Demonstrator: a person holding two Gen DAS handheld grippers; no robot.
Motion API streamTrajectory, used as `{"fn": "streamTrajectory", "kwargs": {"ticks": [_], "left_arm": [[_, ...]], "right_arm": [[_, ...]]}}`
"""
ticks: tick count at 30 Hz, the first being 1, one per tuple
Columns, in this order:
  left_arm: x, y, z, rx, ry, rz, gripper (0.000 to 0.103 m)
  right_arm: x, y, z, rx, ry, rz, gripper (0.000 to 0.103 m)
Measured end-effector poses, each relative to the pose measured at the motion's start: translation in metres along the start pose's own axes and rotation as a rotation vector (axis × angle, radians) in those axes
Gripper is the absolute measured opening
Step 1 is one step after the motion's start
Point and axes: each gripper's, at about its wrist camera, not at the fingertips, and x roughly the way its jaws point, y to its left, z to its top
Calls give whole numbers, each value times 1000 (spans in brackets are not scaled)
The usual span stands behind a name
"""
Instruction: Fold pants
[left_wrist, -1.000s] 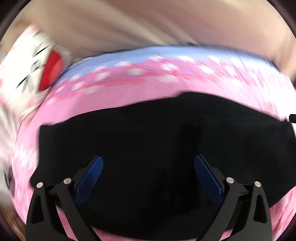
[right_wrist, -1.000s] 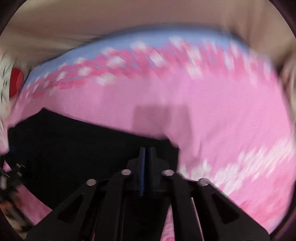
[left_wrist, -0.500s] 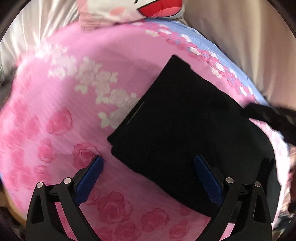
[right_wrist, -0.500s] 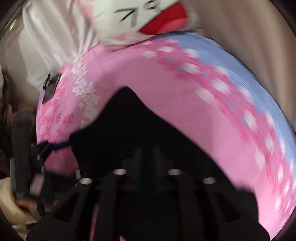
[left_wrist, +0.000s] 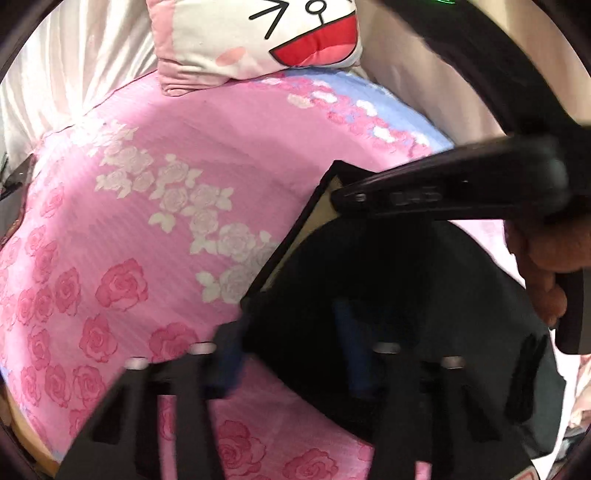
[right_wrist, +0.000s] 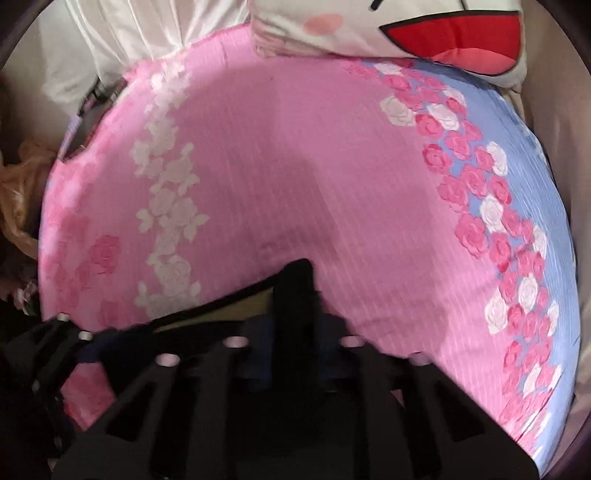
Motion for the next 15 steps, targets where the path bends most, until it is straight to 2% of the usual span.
{"fn": "streamTrajectory", "kwargs": {"ticks": [2,4,6,8,10,12,15], "left_arm": [[-6,-2,5,-1,3,-42,18],[-21,-17,7,35,-26,-45,18],[-49,-44,5,110,-84,-48,18],[-84,-82,-2,221,-152,-67,18],[-112,-115,-11,312,-194,-117,18],[-144,-164,-30,425,-228,-204,19],[-170,-244,-65,588,-216,-349,21]], "right_arm": [[-26,-7,-9,31,-63,37,8],[-58,-15,-26,55,-128,64,8],[-89,-27,-45,96,-189,95,8],[-132,-45,-82,154,-266,112,8],[-169,-65,-123,221,-331,123,8],[-206,-85,-178,305,-395,126,8],[-252,-117,-280,434,-445,84,8]]}}
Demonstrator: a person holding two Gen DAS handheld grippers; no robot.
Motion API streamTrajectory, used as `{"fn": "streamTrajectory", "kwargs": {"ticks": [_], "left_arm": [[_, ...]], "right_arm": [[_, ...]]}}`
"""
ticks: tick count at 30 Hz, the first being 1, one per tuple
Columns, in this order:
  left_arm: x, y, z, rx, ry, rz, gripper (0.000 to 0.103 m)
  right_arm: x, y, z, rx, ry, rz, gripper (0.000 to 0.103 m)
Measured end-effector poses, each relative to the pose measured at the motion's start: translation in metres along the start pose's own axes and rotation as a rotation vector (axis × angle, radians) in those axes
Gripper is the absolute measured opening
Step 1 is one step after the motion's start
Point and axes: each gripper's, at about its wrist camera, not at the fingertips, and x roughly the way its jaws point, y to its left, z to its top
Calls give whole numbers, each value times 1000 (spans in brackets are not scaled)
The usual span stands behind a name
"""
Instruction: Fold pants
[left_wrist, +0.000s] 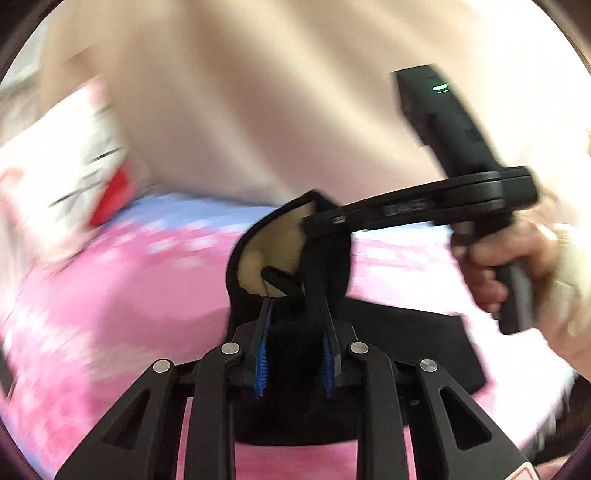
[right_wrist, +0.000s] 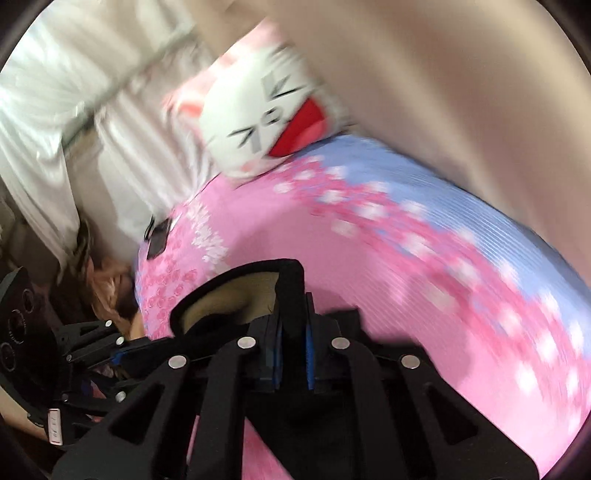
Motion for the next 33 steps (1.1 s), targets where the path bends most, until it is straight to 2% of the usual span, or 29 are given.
{"fn": "streamTrajectory", "kwargs": {"ticks": [1,2,3,4,7,9,10,11,12,14,16,17,18,19,20,22,23,26,28,30,31,32,33], "left_arm": [[5,-27,3,37,5,-54,21],[14,-64,4,86,20,-124,21],[21,-86,3,117,37,-160,21],[33,-120,0,162,68,-220,21],[64,-195,-19,288,139,-311,25],[79,-231,-37,359,161,-353,26],[86,-247,-48,393,180,-369,26],[91,-255,-54,416,196,-372,26],[95,-266,-64,441,218,-374,26],[88,-276,-73,467,251,-372,26],[68,-267,-70,463,220,-357,34],[58,-252,-65,442,197,-308,54],[50,-242,-60,422,176,-263,69],[41,-228,-56,397,153,-204,70],[37,-202,-48,361,136,-123,70],[39,-176,-40,323,146,-25,70],[43,-152,-35,299,147,50,70],[66,-111,-25,281,182,189,69],[83,-92,-20,267,210,230,70],[108,-73,-12,226,237,233,70],[120,-67,-10,205,249,236,70],[139,-58,-9,190,278,238,70],[158,-52,-11,183,316,245,70]], "right_arm": [[-29,-24,-26,45,-17,-41,8],[-44,-42,-46,87,-23,-61,8],[-59,-60,-65,129,-28,-82,8],[-79,-85,-95,187,-33,-117,8],[-102,-139,-163,309,-21,-180,9],[-100,-174,-202,407,-8,-189,10],[-95,-186,-216,446,6,-196,17],[-88,-200,-238,499,4,-205,29],[-89,-206,-251,535,-19,-218,37],[-109,-212,-275,635,-81,-243,40],[-138,-201,-294,698,-155,-250,40],[-148,-190,-300,704,-170,-262,40],[-155,-178,-305,708,-182,-256,41],[-160,-166,-308,714,-189,-232,44],[-161,-151,-311,720,-196,-208,64],[-154,-126,-313,704,-208,-211,82],[-149,-122,-311,694,-208,-204,82],[-129,-125,-305,736,-203,-256,81],[-126,-141,-303,809,-220,-253,81],[-116,-159,-293,850,-219,-217,80],[-111,-164,-288,830,-211,-224,61],[-98,-168,-279,793,-151,-244,25],[-89,-170,-272,761,-99,-260,10]]}}
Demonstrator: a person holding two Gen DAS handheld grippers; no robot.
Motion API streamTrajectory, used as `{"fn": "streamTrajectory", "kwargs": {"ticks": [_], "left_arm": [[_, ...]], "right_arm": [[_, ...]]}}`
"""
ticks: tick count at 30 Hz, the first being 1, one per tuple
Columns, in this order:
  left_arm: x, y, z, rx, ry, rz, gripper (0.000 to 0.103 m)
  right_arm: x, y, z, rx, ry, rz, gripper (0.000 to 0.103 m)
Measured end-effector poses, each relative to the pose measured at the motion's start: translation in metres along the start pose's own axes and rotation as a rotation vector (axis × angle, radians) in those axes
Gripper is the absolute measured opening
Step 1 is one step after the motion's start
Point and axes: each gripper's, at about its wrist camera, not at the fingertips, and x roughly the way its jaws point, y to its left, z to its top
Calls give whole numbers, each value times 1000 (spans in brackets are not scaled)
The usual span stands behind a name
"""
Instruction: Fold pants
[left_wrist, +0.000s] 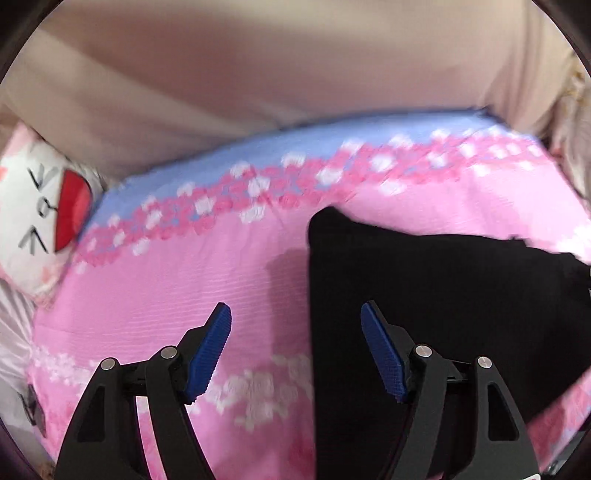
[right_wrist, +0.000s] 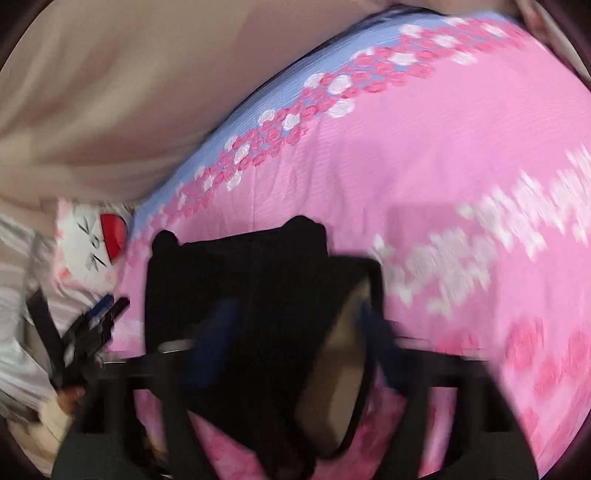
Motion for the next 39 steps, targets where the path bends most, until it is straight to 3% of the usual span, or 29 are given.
{"fn": "streamTrajectory", "kwargs": {"ticks": [2,6,8,9,10,11,12,13,15,17,20,22,23,26,27,28,30,32,35,37,39], "left_arm": [[30,0,1,17,44,9,72],[15,5,8,52,-43,121,71],[7,12,8,35,-73,168,72],[10,16,7,21,-51,172,72],[15,19,5,7,-24,178,72],[19,21,3,-3,0,189,72],[21,26,-1,-20,24,210,72],[17,30,-3,-36,28,208,72],[-5,39,-4,-79,-4,178,72],[-21,40,-1,-88,-44,151,72],[-21,18,25,-57,-68,112,72],[3,0,41,-26,-35,96,72],[26,-10,48,-1,0,128,73],[69,-17,52,50,39,219,75],[76,-18,52,65,41,221,76],[82,-18,51,75,44,219,77],[87,-19,53,82,37,237,82],[77,-14,56,51,30,220,80],[29,14,50,-52,-37,193,79],[-7,30,30,-107,-68,152,79],[-29,33,1,-106,-49,119,79]], "right_arm": [[1,29,9,-122,-3,-69,3],[-58,88,29,-253,-175,10,3],[-56,90,35,-311,-204,-37,5],[-39,82,36,-327,-170,-91,13],[-9,60,34,-314,-79,-184,39],[9,42,32,-281,-12,-260,48],[18,27,29,-241,32,-314,49],[14,18,25,-197,24,-306,48],[-26,15,8,-123,-93,-276,49],[-50,30,-4,-143,-150,-206,41],[-41,68,-18,-211,-97,-118,18],[-18,91,-26,-274,-44,-101,18],[-8,94,-29,-293,-22,-120,18],[16,66,-39,-242,4,-187,11],[20,46,-39,-173,-3,-184,1],[18,31,-37,-107,-14,-121,0],[10,34,-30,-58,0,-107,0],[-8,56,-23,-97,-35,-88,3],[-20,96,-11,-189,-51,-12,4],[-3,121,-5,-264,-5,28,3],[24,135,3,-318,36,39,3]]}}
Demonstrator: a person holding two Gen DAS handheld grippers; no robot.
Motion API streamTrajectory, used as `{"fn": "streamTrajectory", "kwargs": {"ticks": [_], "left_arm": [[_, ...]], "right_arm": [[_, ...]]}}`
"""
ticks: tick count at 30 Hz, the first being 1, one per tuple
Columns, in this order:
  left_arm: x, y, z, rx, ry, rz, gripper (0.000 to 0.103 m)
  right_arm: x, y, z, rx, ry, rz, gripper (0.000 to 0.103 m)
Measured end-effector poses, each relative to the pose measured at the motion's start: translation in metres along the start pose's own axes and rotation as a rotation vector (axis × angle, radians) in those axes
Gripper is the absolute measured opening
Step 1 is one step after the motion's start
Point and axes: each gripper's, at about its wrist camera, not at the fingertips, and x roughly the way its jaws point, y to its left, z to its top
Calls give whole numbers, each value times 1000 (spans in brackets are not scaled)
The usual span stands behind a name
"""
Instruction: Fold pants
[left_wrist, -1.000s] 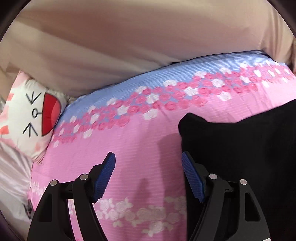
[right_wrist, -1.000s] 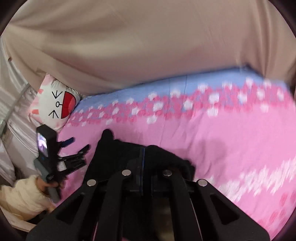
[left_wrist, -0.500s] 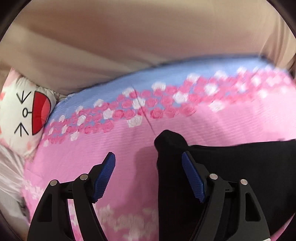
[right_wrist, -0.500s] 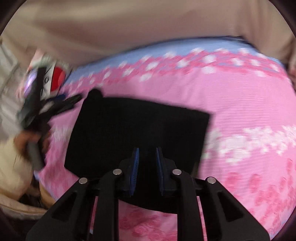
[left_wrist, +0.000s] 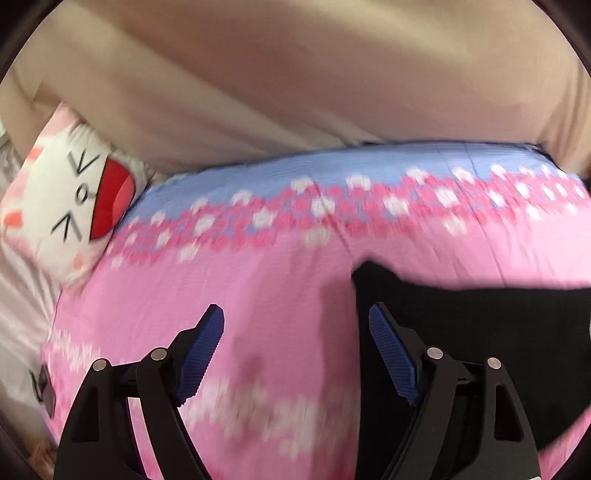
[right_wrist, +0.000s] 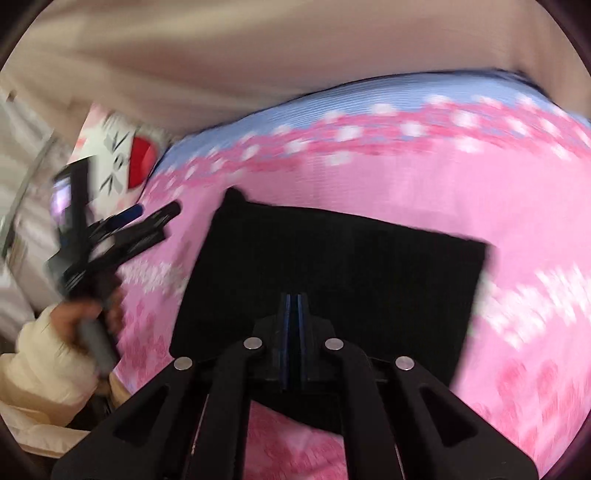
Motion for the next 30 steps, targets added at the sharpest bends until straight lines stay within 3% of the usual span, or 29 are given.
{"fn": "streamTrajectory", "kwargs": {"ticks": [3,4,6,7,9,11,13,16,17,18,19,20,21,24,26,30], "left_arm": [[-5,-19,-46,88,82,-35,79],[2,-31,-64,138,119,-19,79],[10,-42,-88,176,96,71,80],[11,-43,-91,173,71,87,80],[11,-43,-87,163,69,99,81],[8,-36,-84,137,75,85,81],[10,-24,-83,106,89,90,81],[27,-17,-89,106,154,102,80],[32,-15,-91,98,174,93,80],[32,-15,-91,88,174,87,80],[32,-14,-92,85,174,79,80],[33,-14,-92,96,180,94,80],[33,-13,-92,103,181,107,80],[18,-3,-82,61,157,106,80],[0,-5,-66,47,109,65,80],[3,-37,-37,67,92,-26,81]], "right_arm": [[53,3,26,-68,63,-33,3],[64,-4,31,-74,68,-82,3],[83,-28,43,-20,72,-121,0],[85,-39,51,43,59,-114,0],[70,-27,52,48,43,-105,0],[52,7,39,-26,47,1,2],[59,40,12,-110,124,71,2],[89,41,-11,-201,168,-23,0],[90,23,-6,-138,152,22,0],[84,4,-2,-48,135,61,0],[71,-11,3,12,97,23,0],[48,-22,8,21,45,-77,3],[23,-34,8,27,12,-104,3],[-37,-65,-13,67,-29,-142,8],[-66,-86,-39,94,-37,-195,11],[-74,-133,-69,269,-63,-188,11]]}}
